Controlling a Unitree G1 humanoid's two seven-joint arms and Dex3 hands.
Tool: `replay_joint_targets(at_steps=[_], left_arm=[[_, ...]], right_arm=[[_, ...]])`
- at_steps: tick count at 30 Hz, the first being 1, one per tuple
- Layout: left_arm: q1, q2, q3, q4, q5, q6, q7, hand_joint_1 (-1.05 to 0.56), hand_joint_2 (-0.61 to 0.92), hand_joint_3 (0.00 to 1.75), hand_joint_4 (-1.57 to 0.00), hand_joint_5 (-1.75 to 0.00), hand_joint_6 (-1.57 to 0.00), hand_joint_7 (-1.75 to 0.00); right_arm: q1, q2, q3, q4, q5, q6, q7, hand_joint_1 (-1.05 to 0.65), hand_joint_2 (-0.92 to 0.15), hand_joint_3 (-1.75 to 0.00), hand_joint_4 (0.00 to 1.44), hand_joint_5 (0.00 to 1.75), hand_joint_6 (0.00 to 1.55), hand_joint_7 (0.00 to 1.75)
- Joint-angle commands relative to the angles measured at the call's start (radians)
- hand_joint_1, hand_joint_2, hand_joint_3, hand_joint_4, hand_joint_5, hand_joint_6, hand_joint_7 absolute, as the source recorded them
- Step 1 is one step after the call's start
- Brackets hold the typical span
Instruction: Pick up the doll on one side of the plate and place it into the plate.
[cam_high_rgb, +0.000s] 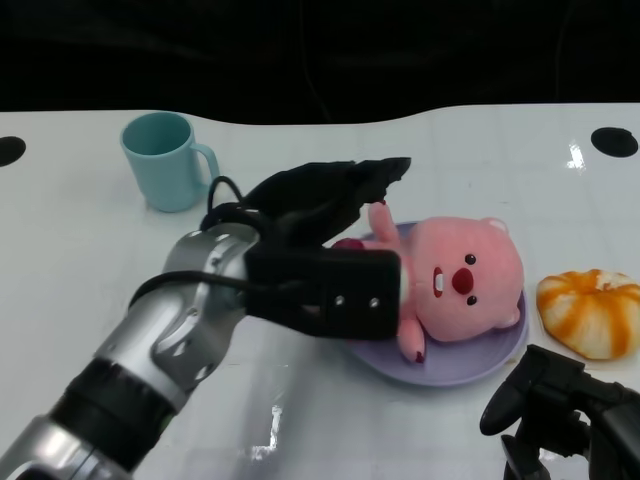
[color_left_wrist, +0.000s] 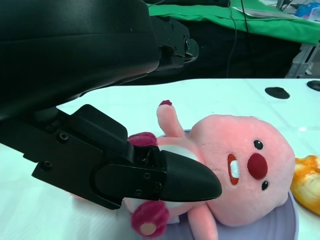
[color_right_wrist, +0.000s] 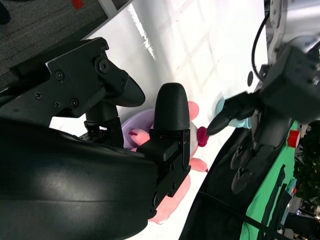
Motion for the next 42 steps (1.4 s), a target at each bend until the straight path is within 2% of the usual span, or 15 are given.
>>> replay_joint_targets(at_steps=[1,11,17,20,21,24,27,29,30,31,32,35,37,39,42], left_arm=[[0.056,0.053,0.035,-0.084,-0.015,-0.012,-0.022,-1.02,0.92,0.40,-0.01,-0.01,-0.02,-0.01],[0.327,0.100,0.194,-0.208,-0.161,-0.232,0.103,-0.85,0.92,0.26,-0.18,-0.13,-0.18,-0.08],[0.457,0.072,0.268,-0.191,-0.258,-0.397,0.184,-0.59,0.92,0.20,-0.36,-0.27,-0.37,-0.15],[0.502,0.053,0.297,-0.201,-0.344,-0.408,0.161,-0.36,0.92,0.13,-0.31,-0.68,-0.53,-0.10],[0.522,0.042,0.307,-0.210,-0.375,-0.404,0.159,-0.29,0.91,0.11,-0.34,-0.78,-0.61,-0.12],[0.569,0.014,0.331,-0.241,-0.439,-0.374,0.157,-0.19,0.89,0.11,-0.51,-0.94,-0.79,-0.18],[0.621,-0.016,0.350,-0.286,-0.521,-0.316,0.139,-0.12,0.90,0.14,-0.62,-1.02,-0.90,-0.24],[0.671,-0.041,0.361,-0.341,-0.573,-0.246,0.139,-0.05,0.63,0.81,-0.75,-1.17,-0.95,-0.50],[0.688,-0.049,0.364,-0.365,-0.587,-0.215,0.141,-0.03,0.54,1.04,-0.77,-1.25,-0.91,-0.72],[0.706,-0.057,0.364,-0.393,-0.597,-0.184,0.145,-0.02,0.52,1.12,-0.78,-1.31,-0.88,-0.84],[0.719,-0.062,0.365,-0.413,-0.602,-0.162,0.146,-0.01,0.51,1.16,-0.79,-1.39,-0.84,-0.98],[0.763,-0.071,0.365,-0.485,-0.633,-0.073,0.138,-0.02,0.52,1.20,-0.79,-1.59,-0.77,-1.27],[0.801,-0.070,0.367,-0.569,-0.680,0.047,0.126,-0.03,0.53,1.23,-0.78,-1.69,-0.73,-1.41],[0.828,-0.059,0.371,-0.645,-0.714,0.153,0.113,-0.04,0.53,1.25,-0.76,-1.72,-0.72,-1.45],[0.856,-0.043,0.372,-0.720,-0.730,0.231,0.097,-0.05,0.50,1.30,-0.77,-1.74,-0.72,-1.48]], right_arm=[[-0.005,-0.004,-0.005,-0.002,0.004,-0.004,-0.005,-0.03,-0.65,-1.07,0.58,1.75,0.48,1.56],[-0.007,-0.003,0.003,-0.012,-0.002,0.014,-0.010,-0.04,-0.63,-1.08,0.58,1.75,0.47,1.56],[-0.010,-0.006,-0.002,-0.007,0.009,0.011,-0.002,-0.05,-0.63,-1.09,0.58,1.75,0.47,1.56],[-0.010,-0.008,-0.001,-0.006,0.006,0.008,0.000,-0.05,-0.63,-1.08,0.58,1.75,0.47,1.56],[-0.010,-0.008,0.000,-0.006,0.005,0.006,0.000,-0.05,-0.63,-1.08,0.58,1.75,0.47,1.56],[-0.010,-0.007,0.000,-0.005,0.007,0.004,0.001,-0.05,-0.63,-1.08,0.58,1.75,0.48,1.56],[-0.009,-0.005,-0.001,-0.007,0.011,0.010,0.001,-0.05,-0.63,-1.08,0.58,1.75,0.48,1.55],[-0.008,-0.004,0.000,-0.011,0.012,0.017,0.000,-0.06,-0.62,-1.08,0.58,1.75,0.48,1.55],[-0.008,-0.003,0.000,-0.012,0.012,0.019,0.000,-0.06,-0.62,-1.08,0.58,1.75,0.48,1.55],[-0.009,-0.004,0.001,-0.011,0.012,0.017,0.001,-0.06,-0.62,-1.08,0.58,1.75,0.48,1.55],[-0.010,-0.005,0.001,-0.010,0.012,0.016,0.002,-0.07,-0.62,-1.08,0.58,1.75,0.48,1.55],[-0.010,-0.005,0.003,-0.010,0.008,0.014,0.001,-0.08,-0.62,-1.08,0.58,1.75,0.49,1.55],[-0.009,-0.004,0.003,-0.010,0.011,0.014,0.002,-0.08,-0.62,-1.08,0.59,1.75,0.49,1.55],[-0.010,-0.004,0.000,-0.012,0.013,0.016,0.002,-0.08,-0.62,-1.08,0.59,1.75,0.49,1.55],[-0.011,-0.006,-0.005,-0.011,0.014,0.016,0.003,-0.08,-0.62,-1.09,0.59,1.75,0.49,1.54]])
